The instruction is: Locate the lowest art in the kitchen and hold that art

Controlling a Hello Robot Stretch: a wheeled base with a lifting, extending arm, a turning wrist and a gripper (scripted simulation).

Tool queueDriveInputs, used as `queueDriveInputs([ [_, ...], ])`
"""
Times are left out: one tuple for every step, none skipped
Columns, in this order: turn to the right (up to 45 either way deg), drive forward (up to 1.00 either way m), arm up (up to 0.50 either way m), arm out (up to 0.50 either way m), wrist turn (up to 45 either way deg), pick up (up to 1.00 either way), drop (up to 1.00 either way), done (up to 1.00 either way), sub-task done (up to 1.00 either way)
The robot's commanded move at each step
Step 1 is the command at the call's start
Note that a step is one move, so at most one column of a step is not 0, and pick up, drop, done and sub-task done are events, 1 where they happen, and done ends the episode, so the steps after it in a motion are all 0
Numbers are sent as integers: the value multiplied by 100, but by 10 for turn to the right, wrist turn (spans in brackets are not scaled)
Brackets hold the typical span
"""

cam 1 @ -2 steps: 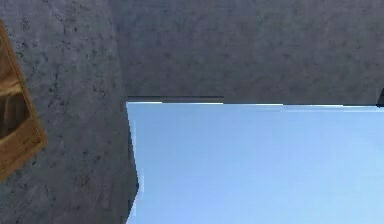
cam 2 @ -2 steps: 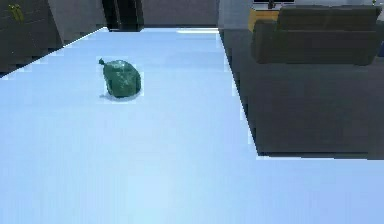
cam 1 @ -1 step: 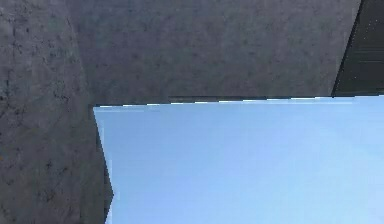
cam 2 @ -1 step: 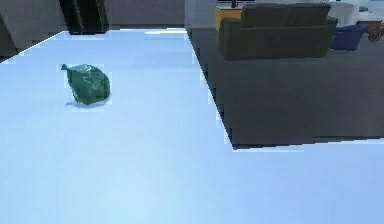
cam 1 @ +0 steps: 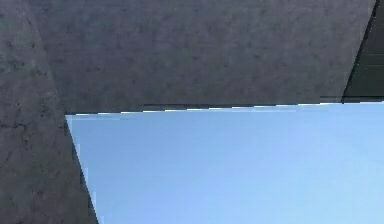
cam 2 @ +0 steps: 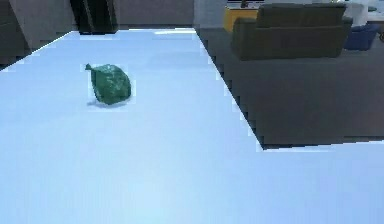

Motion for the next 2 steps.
queueDriveInputs([
  [-120,0,0,0,0,0,0,0,0],
  [0,100,0,0,0,0,0,0,0],
])
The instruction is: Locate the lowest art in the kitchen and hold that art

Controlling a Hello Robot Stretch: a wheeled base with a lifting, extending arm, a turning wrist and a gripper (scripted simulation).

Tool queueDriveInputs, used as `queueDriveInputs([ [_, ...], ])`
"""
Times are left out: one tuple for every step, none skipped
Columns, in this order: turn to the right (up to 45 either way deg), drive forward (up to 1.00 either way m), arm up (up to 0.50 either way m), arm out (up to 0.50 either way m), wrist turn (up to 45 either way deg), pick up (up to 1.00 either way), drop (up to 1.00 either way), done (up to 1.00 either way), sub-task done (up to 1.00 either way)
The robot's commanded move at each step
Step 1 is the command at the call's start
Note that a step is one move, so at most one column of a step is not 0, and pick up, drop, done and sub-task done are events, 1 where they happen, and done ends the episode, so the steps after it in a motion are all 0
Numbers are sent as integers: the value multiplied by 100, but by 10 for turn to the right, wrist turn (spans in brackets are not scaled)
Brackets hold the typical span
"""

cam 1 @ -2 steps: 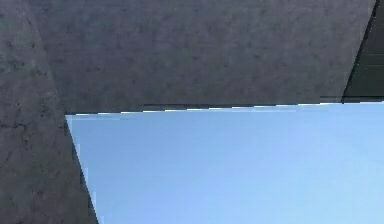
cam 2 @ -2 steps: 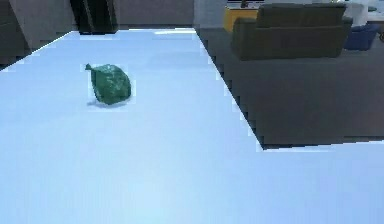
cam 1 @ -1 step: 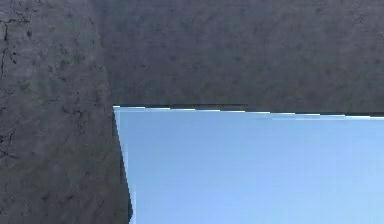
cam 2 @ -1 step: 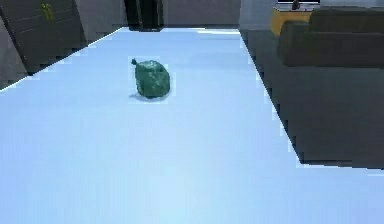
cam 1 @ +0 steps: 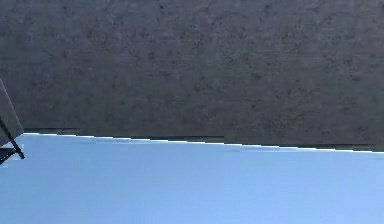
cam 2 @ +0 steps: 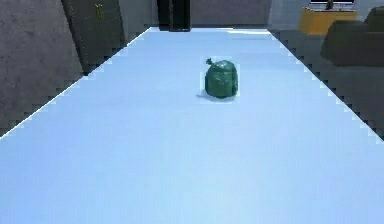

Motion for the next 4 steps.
queueDriveInputs([
  [0,25,0,0,0,0,0,0,0],
  [-450,0,0,0,0,0,0,0,0],
  [390,0,0,0,0,0,0,0,0],
  [0,25,0,0,0,0,0,0,0],
])
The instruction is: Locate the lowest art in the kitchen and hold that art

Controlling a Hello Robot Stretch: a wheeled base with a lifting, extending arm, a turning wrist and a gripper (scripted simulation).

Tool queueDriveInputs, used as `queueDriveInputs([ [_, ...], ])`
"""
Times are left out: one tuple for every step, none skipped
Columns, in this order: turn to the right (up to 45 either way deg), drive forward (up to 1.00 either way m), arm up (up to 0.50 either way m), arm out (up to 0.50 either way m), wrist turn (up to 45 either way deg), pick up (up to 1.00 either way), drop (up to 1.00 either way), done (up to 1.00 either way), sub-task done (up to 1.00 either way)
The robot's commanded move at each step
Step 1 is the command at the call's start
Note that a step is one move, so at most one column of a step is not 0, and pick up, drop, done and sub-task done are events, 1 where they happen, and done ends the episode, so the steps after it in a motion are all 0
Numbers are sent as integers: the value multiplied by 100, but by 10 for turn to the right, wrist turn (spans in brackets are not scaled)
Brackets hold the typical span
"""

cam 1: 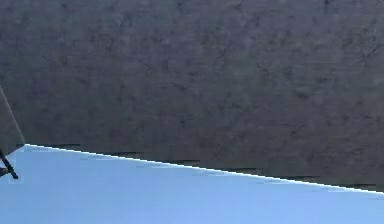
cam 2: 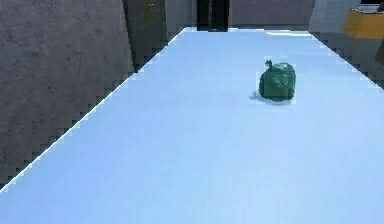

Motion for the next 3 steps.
queueDriveInputs([
  [-450,0,0,0,0,0,0,0,0],
  [-240,0,0,0,0,0,0,0,0],
  [0,100,0,0,0,0,0,0,0],
])
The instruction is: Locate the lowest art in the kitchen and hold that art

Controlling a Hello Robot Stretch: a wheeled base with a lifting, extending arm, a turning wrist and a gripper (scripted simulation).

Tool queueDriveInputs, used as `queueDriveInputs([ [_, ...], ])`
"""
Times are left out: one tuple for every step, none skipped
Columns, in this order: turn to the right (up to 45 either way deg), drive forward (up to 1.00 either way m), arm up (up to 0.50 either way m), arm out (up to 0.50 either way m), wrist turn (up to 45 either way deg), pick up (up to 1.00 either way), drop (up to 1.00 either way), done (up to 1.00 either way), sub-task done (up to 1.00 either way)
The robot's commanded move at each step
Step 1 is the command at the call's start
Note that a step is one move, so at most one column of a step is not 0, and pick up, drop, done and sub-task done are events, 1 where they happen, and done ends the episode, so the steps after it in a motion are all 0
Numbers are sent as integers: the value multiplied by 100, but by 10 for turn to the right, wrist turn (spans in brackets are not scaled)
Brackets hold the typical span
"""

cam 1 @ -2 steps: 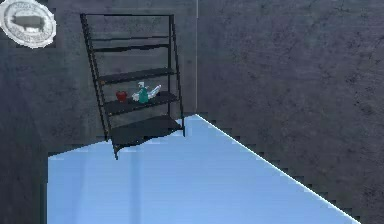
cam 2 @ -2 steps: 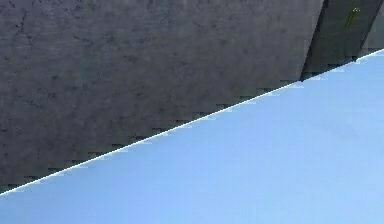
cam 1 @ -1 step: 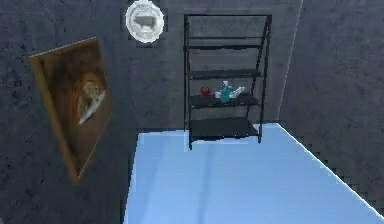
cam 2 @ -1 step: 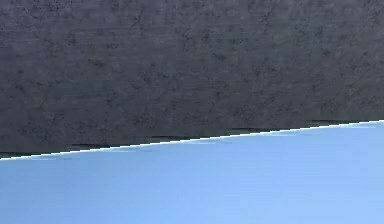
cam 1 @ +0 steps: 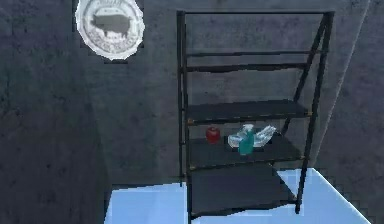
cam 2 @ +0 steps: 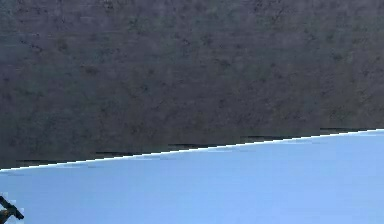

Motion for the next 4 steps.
queueDriveInputs([
  [-30,0,0,0,0,0,0,0,0],
  [0,50,0,0,0,0,0,0,0],
  [-450,0,0,0,0,0,0,0,0],
  [-120,0,0,0,0,0,0,0,0],
])
